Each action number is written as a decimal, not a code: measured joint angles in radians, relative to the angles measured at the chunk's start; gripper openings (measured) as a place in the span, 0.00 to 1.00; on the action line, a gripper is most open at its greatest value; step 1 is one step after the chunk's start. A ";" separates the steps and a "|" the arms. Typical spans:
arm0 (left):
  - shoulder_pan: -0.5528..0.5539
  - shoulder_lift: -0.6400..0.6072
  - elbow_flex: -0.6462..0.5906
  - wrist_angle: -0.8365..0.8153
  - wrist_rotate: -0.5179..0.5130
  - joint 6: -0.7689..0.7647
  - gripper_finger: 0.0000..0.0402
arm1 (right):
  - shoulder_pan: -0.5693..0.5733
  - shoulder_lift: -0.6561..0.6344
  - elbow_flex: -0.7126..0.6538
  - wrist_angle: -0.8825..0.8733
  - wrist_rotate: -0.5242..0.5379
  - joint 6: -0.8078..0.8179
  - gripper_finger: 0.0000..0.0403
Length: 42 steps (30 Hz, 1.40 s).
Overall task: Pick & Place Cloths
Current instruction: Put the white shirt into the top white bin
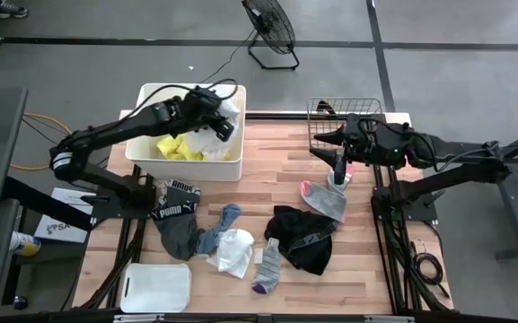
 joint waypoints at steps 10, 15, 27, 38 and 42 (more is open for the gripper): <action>0.122 0.124 0.001 -0.100 0.129 -0.068 0.36 | 0.000 0.000 0.000 -0.014 0.000 0.018 0.48; 0.161 0.178 0.001 -0.214 0.159 -0.086 0.36 | 0.000 0.000 0.000 -0.039 0.000 0.022 0.48; 0.226 0.285 0.002 -0.327 0.246 -0.081 0.36 | 0.000 0.000 0.000 -0.055 0.000 0.026 0.48; 0.235 0.392 0.003 -0.330 0.286 -0.081 0.36 | 0.000 0.000 0.000 -0.055 0.001 0.035 0.48; 0.234 0.424 0.004 -0.330 0.295 -0.080 0.36 | 0.000 0.000 0.000 -0.055 0.001 0.048 0.48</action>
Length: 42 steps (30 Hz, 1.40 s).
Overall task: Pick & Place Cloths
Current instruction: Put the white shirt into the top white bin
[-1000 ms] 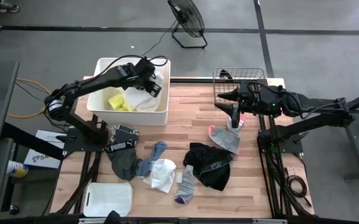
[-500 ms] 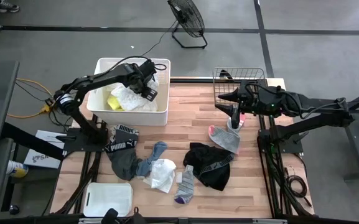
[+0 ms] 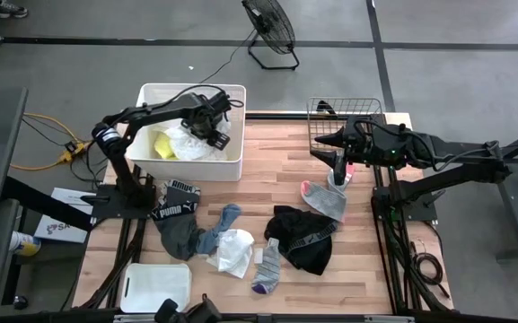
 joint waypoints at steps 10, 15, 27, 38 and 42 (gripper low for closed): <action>0.000 0.025 -0.001 -0.002 0.021 0.001 0.36 | 0.000 0.000 0.000 0.000 0.000 0.025 0.48; 0.000 0.022 -0.001 -0.012 0.021 0.001 0.36 | 0.000 0.000 0.000 0.000 0.000 0.026 0.48; -0.001 -0.047 -0.007 -0.044 0.024 0.001 0.94 | 0.000 0.000 0.000 0.000 -0.003 0.026 0.48; 0.000 -0.186 -0.007 -0.077 0.055 -0.003 0.88 | 0.000 0.000 0.000 -0.001 -0.003 0.026 0.48; 0.000 -0.240 -0.007 -0.085 0.066 -0.008 0.87 | 0.000 0.000 0.000 -0.002 -0.003 0.026 0.48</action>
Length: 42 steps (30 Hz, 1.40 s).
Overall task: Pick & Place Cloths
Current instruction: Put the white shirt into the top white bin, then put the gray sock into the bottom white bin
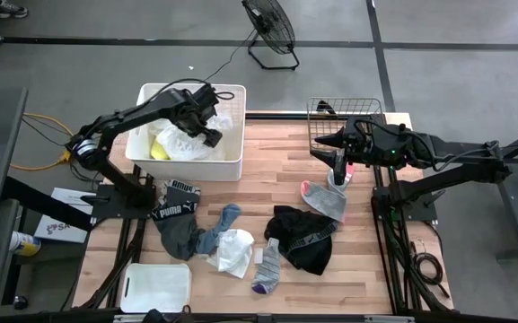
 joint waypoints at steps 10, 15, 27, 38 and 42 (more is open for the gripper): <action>0.000 -0.134 0.002 0.016 0.033 -0.021 0.87 | 0.000 0.000 0.000 0.000 0.000 -0.007 0.48; 0.000 -0.194 0.002 0.067 0.028 -0.026 0.87 | 0.000 0.000 0.000 0.000 0.000 -0.007 0.48; 0.000 -0.309 0.003 0.269 -0.013 -0.034 0.87 | 0.000 0.000 0.000 -0.040 0.013 -0.003 0.48; 0.000 -0.415 0.004 0.526 0.248 -0.049 0.87 | -0.002 0.000 0.000 -0.288 0.142 0.258 0.48; -0.001 -0.447 0.004 0.592 0.317 -0.046 0.87 | -0.015 0.000 0.000 -0.423 0.136 0.432 0.48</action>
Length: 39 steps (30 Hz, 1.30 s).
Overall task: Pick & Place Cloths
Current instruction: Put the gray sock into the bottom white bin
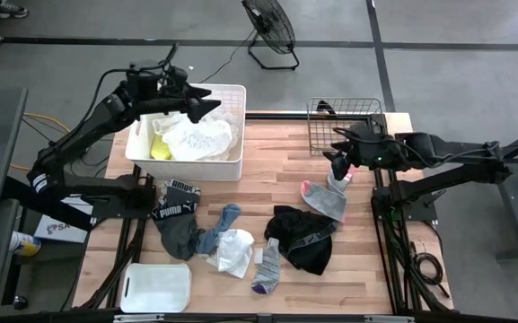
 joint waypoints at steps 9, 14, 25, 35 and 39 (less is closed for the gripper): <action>-0.059 -0.019 0.000 0.009 0.034 0.028 0.87 | 0.004 -0.001 -0.007 -0.394 -0.080 0.388 0.48; -0.152 -0.018 0.000 0.006 0.027 0.059 0.87 | 0.038 0.000 -0.085 -0.430 -0.145 0.498 0.48; -0.244 -0.018 0.000 -0.016 -0.041 0.081 0.87 | 0.121 0.000 -0.291 -0.332 -0.196 0.698 0.48; -0.242 -0.018 0.000 -0.016 -0.043 0.081 0.87 | 0.121 0.000 -0.431 -0.173 -0.226 0.803 0.48; -0.242 -0.017 0.000 -0.024 -0.043 0.081 0.87 | 0.121 0.000 -0.481 -0.107 -0.270 0.798 0.50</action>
